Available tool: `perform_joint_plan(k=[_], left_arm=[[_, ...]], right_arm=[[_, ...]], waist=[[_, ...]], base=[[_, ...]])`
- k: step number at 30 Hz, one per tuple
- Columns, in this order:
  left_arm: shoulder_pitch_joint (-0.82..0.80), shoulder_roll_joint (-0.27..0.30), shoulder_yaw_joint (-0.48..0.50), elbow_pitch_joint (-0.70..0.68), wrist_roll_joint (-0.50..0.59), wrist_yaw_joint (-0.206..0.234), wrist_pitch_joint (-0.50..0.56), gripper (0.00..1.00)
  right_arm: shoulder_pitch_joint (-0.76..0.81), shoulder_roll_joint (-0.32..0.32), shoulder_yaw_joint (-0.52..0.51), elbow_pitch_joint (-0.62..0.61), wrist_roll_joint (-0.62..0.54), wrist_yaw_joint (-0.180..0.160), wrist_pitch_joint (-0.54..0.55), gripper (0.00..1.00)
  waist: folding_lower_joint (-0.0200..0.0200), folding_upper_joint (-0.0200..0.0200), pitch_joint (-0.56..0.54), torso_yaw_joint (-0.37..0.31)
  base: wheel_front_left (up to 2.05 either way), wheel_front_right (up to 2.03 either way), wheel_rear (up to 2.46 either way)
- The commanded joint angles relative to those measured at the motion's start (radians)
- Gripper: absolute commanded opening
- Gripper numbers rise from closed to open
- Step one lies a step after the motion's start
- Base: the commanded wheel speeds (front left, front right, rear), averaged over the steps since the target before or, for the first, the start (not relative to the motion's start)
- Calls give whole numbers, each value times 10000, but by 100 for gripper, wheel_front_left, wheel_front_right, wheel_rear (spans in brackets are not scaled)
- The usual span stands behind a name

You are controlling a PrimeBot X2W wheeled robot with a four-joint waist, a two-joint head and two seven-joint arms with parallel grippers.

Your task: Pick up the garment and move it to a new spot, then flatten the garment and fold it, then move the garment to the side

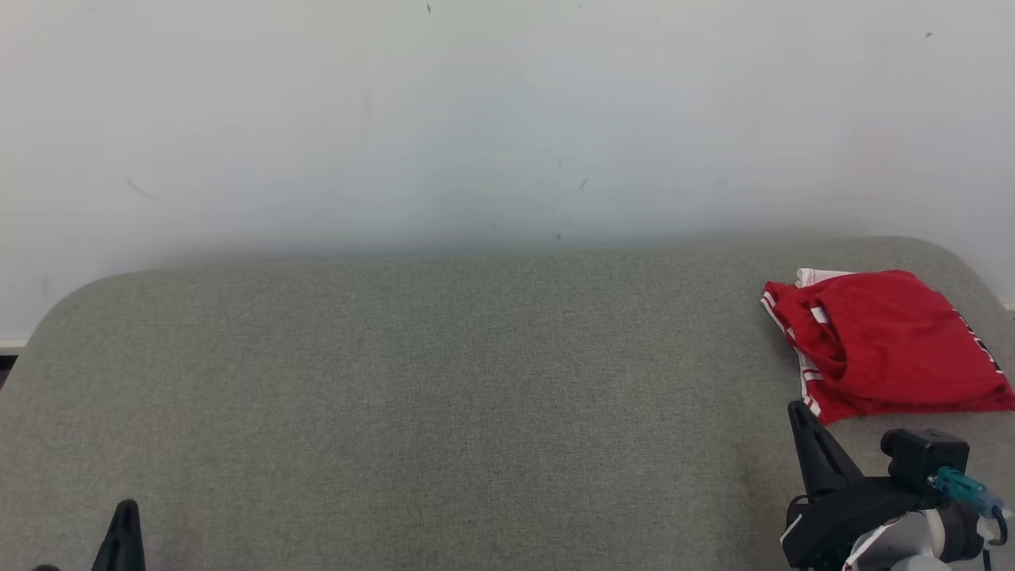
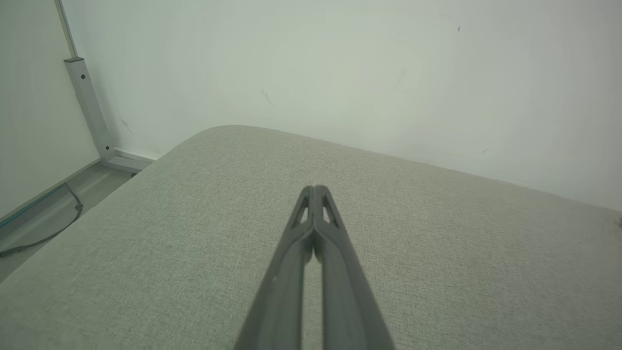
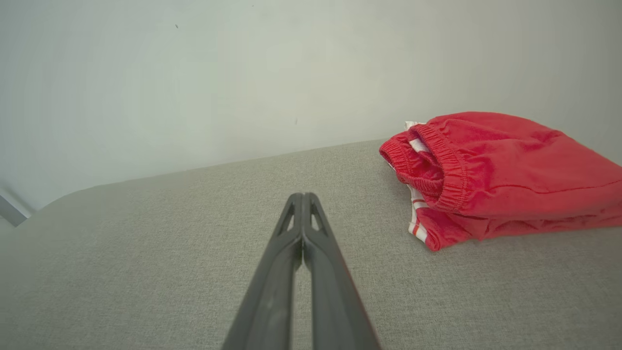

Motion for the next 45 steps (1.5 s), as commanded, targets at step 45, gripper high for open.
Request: perform_joint_plan(k=[45], left_arm=[[-2155, -1089, 1445, 1401, -6189, -1288, 1304, 0]], right_arm=[[-1735, 24, 11, 960, 6811, 0, 832, 0]], waist=[[0, -2, 301, 148]], base=[[0, 0, 0]])
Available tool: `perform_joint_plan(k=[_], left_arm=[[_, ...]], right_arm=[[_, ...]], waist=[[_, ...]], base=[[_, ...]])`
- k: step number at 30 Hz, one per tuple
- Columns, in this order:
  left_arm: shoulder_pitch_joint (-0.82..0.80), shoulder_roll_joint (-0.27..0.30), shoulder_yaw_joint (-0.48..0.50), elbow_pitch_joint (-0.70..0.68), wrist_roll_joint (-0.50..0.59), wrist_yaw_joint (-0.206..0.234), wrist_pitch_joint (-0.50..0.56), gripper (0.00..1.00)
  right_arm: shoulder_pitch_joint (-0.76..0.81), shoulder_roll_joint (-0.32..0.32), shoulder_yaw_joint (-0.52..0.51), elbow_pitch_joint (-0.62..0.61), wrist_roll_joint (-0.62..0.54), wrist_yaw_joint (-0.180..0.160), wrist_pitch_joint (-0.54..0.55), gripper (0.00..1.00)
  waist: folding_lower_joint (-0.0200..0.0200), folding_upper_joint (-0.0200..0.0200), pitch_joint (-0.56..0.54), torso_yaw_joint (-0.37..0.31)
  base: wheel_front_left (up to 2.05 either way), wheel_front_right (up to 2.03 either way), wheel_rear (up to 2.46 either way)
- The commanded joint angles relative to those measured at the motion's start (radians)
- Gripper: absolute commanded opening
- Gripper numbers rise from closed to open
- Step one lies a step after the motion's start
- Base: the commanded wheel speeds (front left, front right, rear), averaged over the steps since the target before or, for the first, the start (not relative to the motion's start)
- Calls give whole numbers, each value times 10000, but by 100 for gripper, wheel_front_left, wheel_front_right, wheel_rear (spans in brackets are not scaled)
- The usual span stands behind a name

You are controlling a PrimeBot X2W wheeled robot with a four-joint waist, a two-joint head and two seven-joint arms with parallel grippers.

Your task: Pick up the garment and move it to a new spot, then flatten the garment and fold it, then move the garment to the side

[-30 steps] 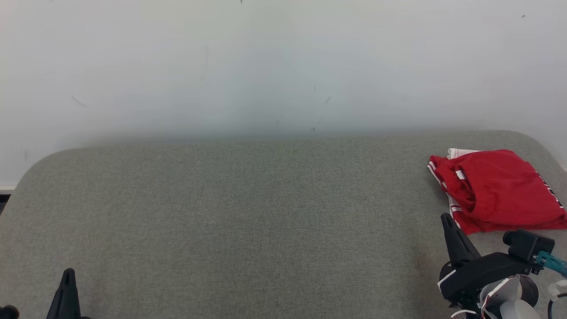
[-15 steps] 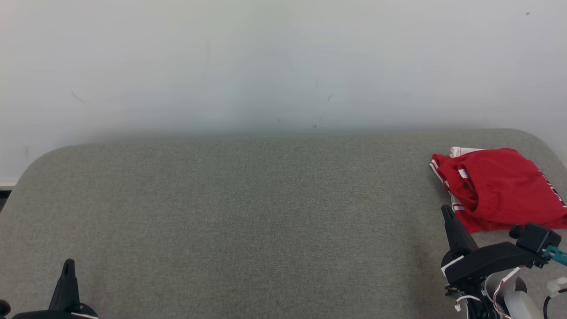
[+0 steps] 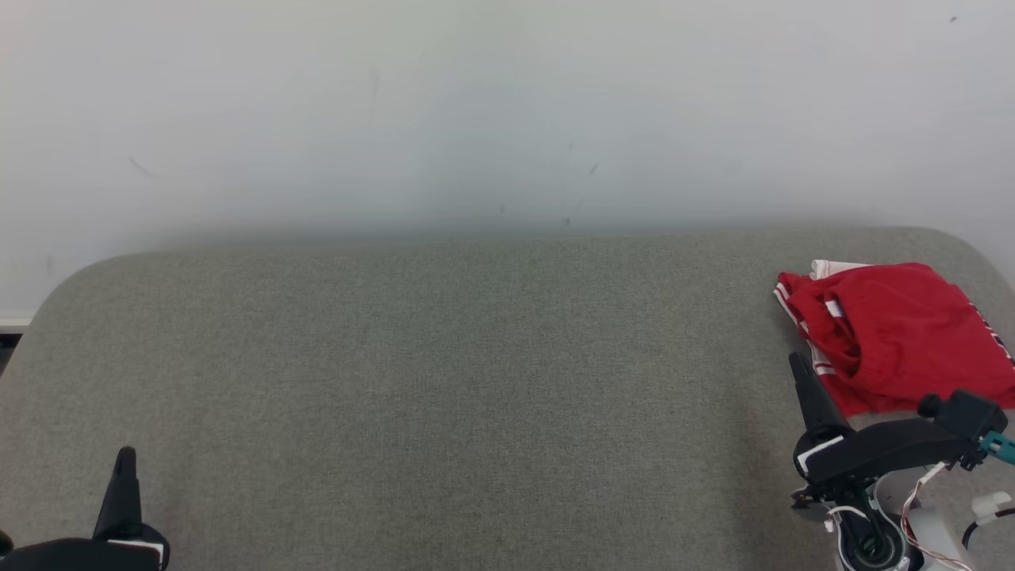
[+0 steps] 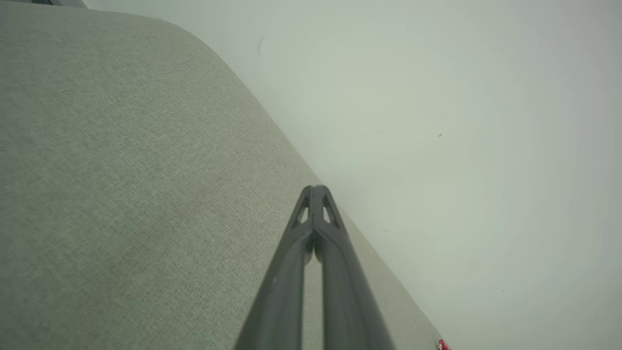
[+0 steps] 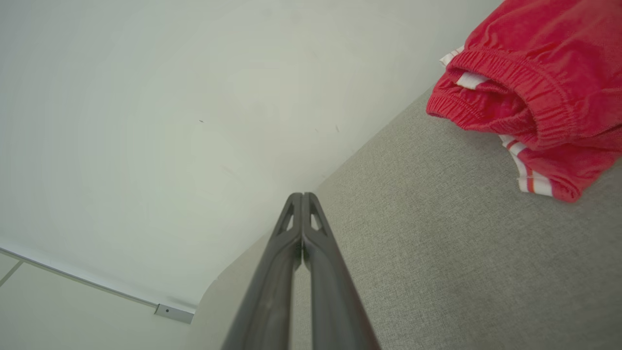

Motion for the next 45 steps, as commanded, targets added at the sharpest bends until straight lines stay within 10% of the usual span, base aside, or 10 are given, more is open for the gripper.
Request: perform_joint_plan(k=[1, 45], left_arm=[[-315, 37, 131, -20, -310, -82, 59, 0], [-1454, -724, 952, 945, -4050, -872, 876, 0]], right_arm=[[-333, -32, -15, -47, 306, 0, 31, 0], [-1181, 12, -17, 682, 4412, -2, 580, 0]], waist=[[-1, 0, 10, 6], [-1, 0, 304, 151]], base=[[0, 0, 0], [0, 0, 0]])
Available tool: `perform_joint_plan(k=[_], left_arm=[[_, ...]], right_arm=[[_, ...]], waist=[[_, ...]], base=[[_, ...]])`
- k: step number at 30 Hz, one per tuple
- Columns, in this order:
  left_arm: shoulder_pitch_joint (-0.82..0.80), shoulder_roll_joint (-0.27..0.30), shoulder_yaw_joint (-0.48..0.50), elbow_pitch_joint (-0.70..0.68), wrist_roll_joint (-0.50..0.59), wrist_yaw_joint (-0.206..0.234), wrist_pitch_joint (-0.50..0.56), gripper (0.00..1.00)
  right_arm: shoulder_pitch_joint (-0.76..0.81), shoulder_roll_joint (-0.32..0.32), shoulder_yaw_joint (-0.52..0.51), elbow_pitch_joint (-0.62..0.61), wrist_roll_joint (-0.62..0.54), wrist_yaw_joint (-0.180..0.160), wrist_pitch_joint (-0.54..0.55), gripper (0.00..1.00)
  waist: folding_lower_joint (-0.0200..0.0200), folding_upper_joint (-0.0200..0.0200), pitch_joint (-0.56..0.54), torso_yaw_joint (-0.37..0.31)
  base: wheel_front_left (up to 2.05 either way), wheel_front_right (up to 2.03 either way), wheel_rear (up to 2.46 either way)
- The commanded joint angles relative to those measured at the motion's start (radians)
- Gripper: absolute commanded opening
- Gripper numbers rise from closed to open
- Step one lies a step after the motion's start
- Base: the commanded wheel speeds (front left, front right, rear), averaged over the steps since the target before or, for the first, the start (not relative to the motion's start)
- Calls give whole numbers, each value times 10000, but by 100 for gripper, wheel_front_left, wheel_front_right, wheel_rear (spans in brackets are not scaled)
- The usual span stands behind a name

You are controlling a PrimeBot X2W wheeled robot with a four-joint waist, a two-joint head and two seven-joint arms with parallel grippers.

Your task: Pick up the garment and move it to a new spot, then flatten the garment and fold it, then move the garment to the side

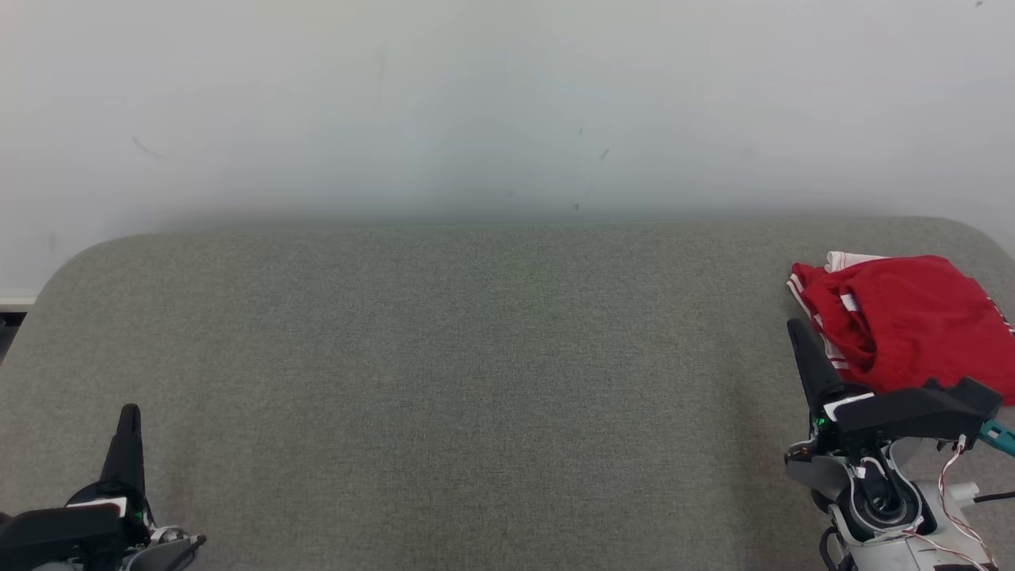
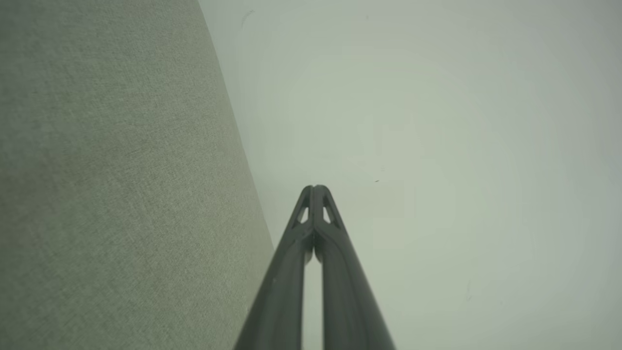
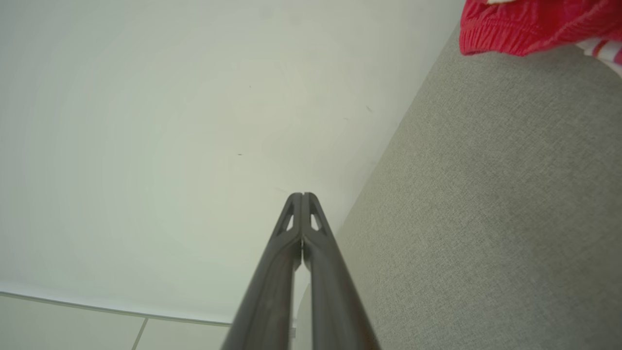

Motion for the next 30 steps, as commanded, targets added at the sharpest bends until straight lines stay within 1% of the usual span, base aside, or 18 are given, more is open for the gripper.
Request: perform_joint_plan(k=[1, 28, 30], left_arm=[[-239, 2, 91, 28, -228, -94, 63, 0], [-738, -349, 464, 476, -1927, -462, 431, 0], [-763, -360, 475, 489, -1977, -437, 448, 0]], right_arm=[[-233, -20, -15, -2, 294, -2, 40, 0], [-591, 3, -16, 341, 2152, -3, 280, 0], [-599, 5, -16, 354, 2184, -3, 297, 0]], waist=[[-1, 0, 13, 7], [-1, 0, 194, 96], [-1, 0, 203, 101]], base=[[0, 0, 0], [0, 0, 0], [0, 0, 0]])
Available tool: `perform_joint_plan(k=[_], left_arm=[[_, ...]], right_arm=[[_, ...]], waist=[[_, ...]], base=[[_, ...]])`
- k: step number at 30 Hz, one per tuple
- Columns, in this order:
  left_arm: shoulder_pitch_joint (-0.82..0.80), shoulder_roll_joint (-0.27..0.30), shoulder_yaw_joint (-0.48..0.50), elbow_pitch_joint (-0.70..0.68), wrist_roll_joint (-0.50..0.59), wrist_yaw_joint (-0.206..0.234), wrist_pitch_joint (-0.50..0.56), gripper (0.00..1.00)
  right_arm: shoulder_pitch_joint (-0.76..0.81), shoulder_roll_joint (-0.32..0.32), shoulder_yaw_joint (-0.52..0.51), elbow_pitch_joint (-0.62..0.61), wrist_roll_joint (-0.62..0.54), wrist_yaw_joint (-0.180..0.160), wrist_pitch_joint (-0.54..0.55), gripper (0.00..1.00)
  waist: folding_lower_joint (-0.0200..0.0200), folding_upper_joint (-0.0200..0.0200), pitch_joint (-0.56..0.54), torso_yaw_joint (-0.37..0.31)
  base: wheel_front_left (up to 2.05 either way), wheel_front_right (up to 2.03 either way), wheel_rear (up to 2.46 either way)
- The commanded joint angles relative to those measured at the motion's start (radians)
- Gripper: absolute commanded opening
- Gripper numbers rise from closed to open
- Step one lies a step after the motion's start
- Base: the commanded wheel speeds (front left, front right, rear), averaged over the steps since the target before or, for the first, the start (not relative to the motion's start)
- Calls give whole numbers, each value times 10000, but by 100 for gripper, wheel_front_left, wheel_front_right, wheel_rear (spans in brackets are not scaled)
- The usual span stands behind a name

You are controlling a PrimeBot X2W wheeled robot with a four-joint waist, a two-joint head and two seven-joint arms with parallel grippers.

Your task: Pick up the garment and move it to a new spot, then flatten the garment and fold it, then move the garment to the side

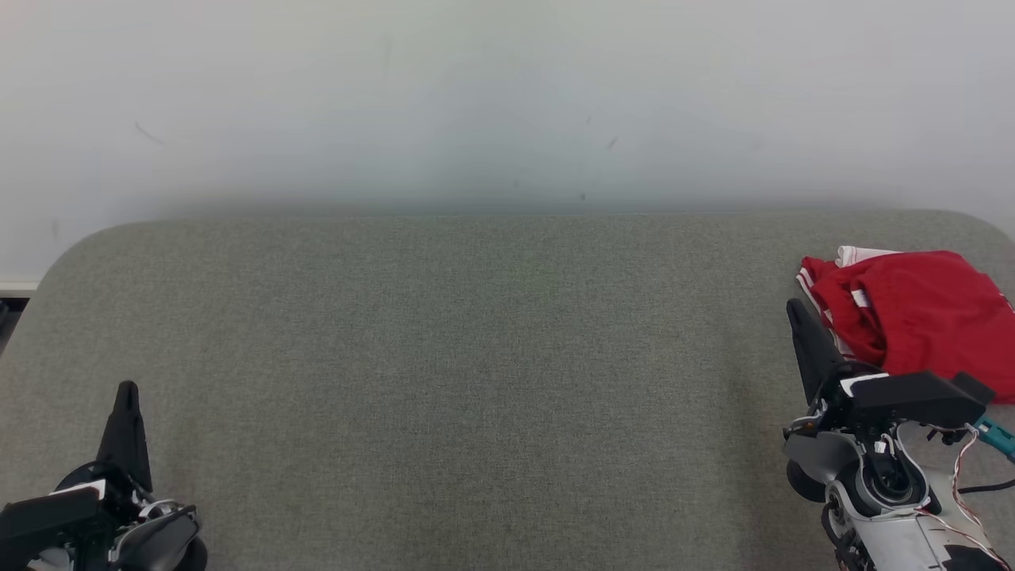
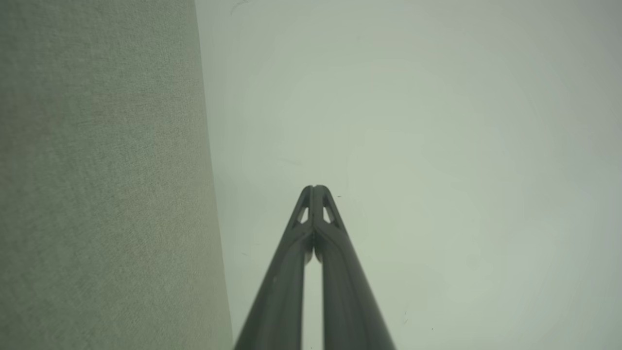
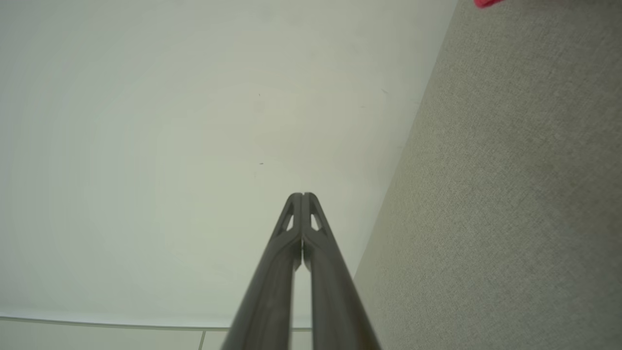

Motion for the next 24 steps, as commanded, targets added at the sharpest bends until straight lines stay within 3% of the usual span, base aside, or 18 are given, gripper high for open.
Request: perform_joint_plan(k=[1, 24], left_arm=[[-136, 17, 40, 16, -64, -11, 39, 0], [-122, 23, 39, 12, -64, -11, 39, 0]], right_arm=[[-84, -11, -16, 9, 24, -3, 25, 0], [-81, -12, -14, 8, 26, -3, 22, 0]], waist=[[0, 0, 0, 0], [0, 0, 0, 0]], base=[[0, 0, 0], [0, 0, 0]])
